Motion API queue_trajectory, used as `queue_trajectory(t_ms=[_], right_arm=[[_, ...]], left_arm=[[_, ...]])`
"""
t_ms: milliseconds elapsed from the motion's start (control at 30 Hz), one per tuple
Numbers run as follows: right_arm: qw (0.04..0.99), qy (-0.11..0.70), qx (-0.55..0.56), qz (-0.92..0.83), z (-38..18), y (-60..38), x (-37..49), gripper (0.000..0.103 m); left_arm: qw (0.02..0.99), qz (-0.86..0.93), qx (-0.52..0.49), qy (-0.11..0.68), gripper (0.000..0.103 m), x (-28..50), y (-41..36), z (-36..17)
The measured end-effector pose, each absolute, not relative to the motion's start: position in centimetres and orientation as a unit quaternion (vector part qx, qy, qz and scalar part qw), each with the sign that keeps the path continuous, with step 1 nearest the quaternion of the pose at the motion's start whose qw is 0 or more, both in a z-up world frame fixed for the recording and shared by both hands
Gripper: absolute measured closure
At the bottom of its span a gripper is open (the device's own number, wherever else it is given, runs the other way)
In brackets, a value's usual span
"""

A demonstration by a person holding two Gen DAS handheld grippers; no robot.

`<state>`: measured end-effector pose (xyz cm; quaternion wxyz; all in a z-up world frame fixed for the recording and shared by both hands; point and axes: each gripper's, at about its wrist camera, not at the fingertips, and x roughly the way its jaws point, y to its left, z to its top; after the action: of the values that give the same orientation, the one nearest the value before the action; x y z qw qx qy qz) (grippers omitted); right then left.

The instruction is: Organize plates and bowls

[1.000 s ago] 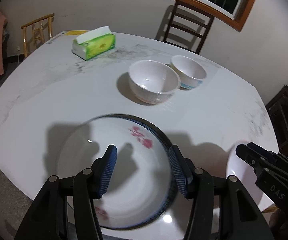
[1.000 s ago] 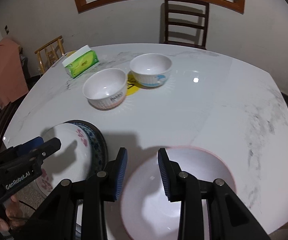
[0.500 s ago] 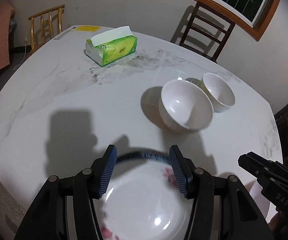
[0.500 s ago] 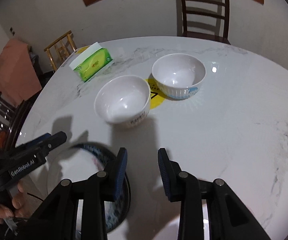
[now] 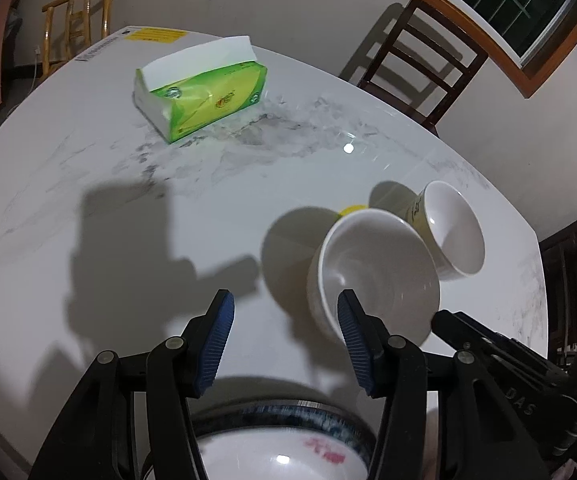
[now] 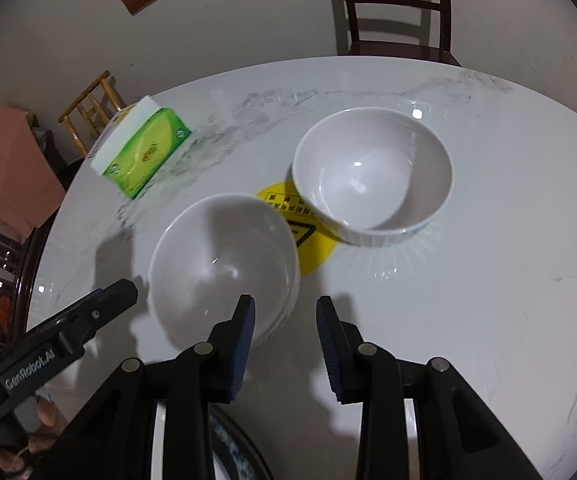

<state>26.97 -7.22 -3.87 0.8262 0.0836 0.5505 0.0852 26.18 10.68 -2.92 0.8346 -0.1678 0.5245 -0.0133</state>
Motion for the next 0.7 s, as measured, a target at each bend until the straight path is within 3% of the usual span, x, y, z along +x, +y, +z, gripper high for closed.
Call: queue_trajectory(t_ms=[267, 367, 600, 700], right_arm=[[0.819, 0.563, 0.084, 0.07, -5.8, -7.2, 28.4, 0.071], [0.819, 0.564, 0.088, 0.067, -6.3, -7.2, 28.5, 0.071], [0.817, 0.562, 0.098, 0.079, -6.3, -7.0, 28.4, 0.086], [0.819, 0.56, 0.097, 0.079, -6.3, -6.8, 28.3, 0.086]], left_arm=[[0.822, -0.021, -0.154, 0.548, 0.069, 28.3, 9.4, -5.5], [0.819, -0.028, -0.161, 0.55, 0.07, 28.6, 9.4, -6.2], [0.824, -0.048, -0.158, 0.543, 0.086, 28.7, 8.8, -6.1], [0.824, -0.053, -0.155, 0.543, 0.091, 28.9, 8.4, -6.1]])
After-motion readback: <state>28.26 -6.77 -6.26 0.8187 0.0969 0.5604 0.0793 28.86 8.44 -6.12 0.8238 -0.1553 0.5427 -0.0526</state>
